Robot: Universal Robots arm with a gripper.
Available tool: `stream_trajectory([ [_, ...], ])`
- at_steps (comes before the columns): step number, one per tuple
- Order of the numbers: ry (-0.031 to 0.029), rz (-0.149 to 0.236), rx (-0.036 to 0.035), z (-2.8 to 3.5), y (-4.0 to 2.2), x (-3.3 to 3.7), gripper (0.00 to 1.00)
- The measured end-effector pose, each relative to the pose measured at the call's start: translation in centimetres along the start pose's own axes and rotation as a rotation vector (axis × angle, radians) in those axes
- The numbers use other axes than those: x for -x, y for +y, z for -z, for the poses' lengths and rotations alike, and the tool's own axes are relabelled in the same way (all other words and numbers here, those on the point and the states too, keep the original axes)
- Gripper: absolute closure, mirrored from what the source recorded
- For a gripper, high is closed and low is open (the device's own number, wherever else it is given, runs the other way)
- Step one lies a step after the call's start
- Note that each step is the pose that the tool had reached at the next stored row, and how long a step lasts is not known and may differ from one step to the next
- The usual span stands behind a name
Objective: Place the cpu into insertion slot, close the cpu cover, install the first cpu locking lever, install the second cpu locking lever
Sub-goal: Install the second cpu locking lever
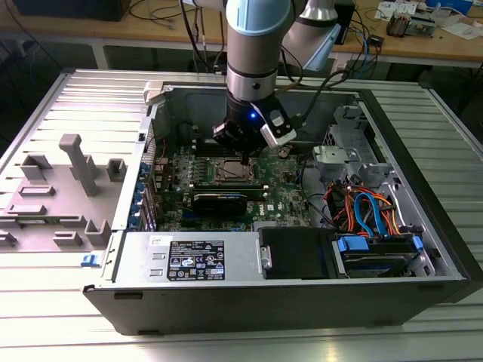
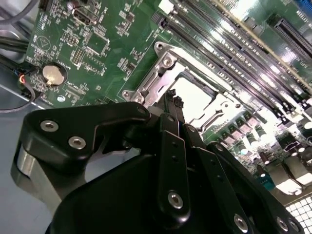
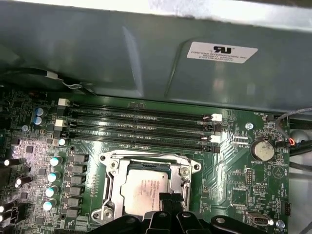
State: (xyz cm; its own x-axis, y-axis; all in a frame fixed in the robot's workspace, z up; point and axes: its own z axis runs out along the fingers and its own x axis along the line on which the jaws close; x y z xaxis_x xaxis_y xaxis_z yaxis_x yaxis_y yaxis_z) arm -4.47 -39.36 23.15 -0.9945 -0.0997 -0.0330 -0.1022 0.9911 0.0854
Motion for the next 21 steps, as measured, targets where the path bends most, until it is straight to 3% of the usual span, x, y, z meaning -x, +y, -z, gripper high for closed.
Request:
stream_trajectory([
  [5,0.0000,0.000,-0.0001,0.07,-0.80,-0.08,0.89],
  [14,0.0000,0.000,-0.0003,0.50,-0.95,-0.09,0.89],
  [21,0.0000,0.000,-0.0002,0.56,-1.69,-0.17,0.89],
])
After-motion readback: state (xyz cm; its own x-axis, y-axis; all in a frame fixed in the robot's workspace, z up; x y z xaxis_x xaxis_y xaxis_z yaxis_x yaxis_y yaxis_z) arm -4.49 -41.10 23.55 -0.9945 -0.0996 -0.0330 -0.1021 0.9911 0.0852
